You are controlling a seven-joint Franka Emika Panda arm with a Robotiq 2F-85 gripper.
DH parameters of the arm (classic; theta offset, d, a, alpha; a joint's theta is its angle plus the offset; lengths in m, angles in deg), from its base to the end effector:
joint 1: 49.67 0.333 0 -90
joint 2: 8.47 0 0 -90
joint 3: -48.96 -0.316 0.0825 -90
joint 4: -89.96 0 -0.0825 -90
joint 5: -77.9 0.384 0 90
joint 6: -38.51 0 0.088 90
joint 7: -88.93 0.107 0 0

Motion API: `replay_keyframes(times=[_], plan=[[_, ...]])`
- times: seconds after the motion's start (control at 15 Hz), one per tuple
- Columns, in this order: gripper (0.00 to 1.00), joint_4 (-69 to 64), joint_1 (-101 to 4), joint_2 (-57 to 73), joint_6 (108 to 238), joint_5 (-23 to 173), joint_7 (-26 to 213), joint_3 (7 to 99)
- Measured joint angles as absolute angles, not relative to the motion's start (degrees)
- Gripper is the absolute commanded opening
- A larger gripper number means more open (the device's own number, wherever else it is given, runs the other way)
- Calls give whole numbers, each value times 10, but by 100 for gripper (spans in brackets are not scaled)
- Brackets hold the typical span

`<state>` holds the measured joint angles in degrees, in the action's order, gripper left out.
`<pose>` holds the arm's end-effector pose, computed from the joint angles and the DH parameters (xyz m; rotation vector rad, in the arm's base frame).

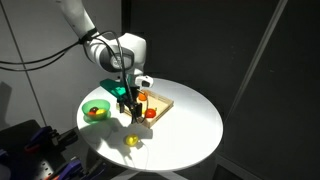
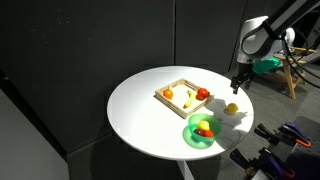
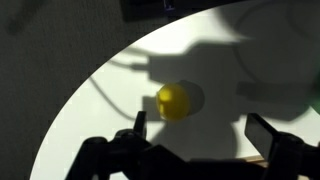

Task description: Put the lemon plush toy in the green bowl

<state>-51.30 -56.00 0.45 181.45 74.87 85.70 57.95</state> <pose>0.4501 -0.1248 0.2239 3.0914 -0.2579 -0.2049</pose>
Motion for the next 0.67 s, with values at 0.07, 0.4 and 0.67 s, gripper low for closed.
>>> replay_keyframes(times=[0.07, 0.4, 0.67], plan=[[100, -513, -560, 11, 1822, 749, 857, 580], [100, -514, -560, 42, 1864, 749, 857, 584], [100, -513, -560, 72, 1899, 749, 857, 588]])
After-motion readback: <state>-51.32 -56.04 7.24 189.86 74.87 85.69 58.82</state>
